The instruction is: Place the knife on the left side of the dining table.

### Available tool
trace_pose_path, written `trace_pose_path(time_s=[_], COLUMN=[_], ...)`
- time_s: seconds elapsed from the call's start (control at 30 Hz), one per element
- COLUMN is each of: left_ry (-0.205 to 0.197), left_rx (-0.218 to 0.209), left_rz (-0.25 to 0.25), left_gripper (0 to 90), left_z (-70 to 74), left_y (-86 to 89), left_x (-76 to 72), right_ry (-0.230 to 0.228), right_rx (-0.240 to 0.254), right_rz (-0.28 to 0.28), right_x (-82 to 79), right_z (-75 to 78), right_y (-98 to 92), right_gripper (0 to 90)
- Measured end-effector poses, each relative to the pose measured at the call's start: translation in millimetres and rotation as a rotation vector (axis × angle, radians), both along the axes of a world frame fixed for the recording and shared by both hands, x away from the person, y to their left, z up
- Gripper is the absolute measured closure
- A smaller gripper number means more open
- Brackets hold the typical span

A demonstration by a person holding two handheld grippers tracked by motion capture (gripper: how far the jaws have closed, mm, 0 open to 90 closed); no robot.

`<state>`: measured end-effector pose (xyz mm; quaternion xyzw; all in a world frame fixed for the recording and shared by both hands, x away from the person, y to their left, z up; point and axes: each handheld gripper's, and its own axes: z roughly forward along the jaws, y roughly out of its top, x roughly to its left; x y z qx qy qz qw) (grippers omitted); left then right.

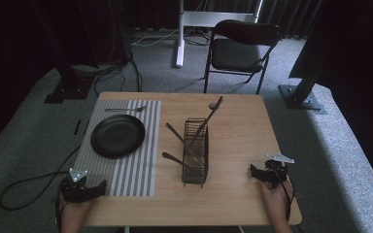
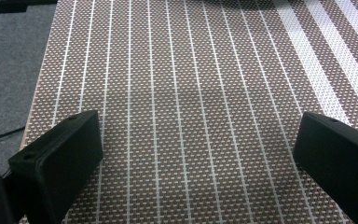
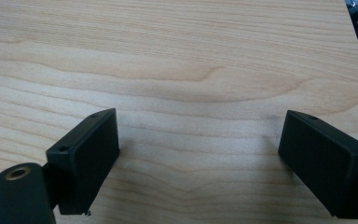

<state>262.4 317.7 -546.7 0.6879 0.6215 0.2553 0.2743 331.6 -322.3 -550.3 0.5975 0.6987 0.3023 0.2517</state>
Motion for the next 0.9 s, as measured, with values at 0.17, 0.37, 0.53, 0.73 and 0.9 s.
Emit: trace_pose_path(time_s=[0.17,0.37,0.53,0.73,0.9], left_ry=[0.001,-0.001,0.006,-0.029,-0.057], left_rx=[0.003,0.022,-0.006,-0.049,-0.059], left_rz=[-0.011,-0.056,-0.096,-0.165,-0.221], left_gripper=[3.3,4.0,4.1,4.1,5.4], left_z=[0.9,2.2,7.4,23.7,37.9], left_y=[1.5,-0.8,-6.9,-22.7,-38.1], left_x=[-1.3,-3.5,-6.3,-9.0,-12.1], right_ry=[0.0,0.0,0.0,0.0,0.0], right_rx=[0.0,0.0,0.0,0.0,0.0], right_rz=[-0.002,-0.006,-0.006,-0.006,-0.006], right_x=[0.0,0.0,-0.1,-0.1,-0.1], right_z=[0.0,-0.1,-0.1,-0.1,0.0], right_y=[-0.1,-0.3,-0.3,-0.3,-0.3], right_gripper=[11.4,11.4,11.4,11.4,11.5])
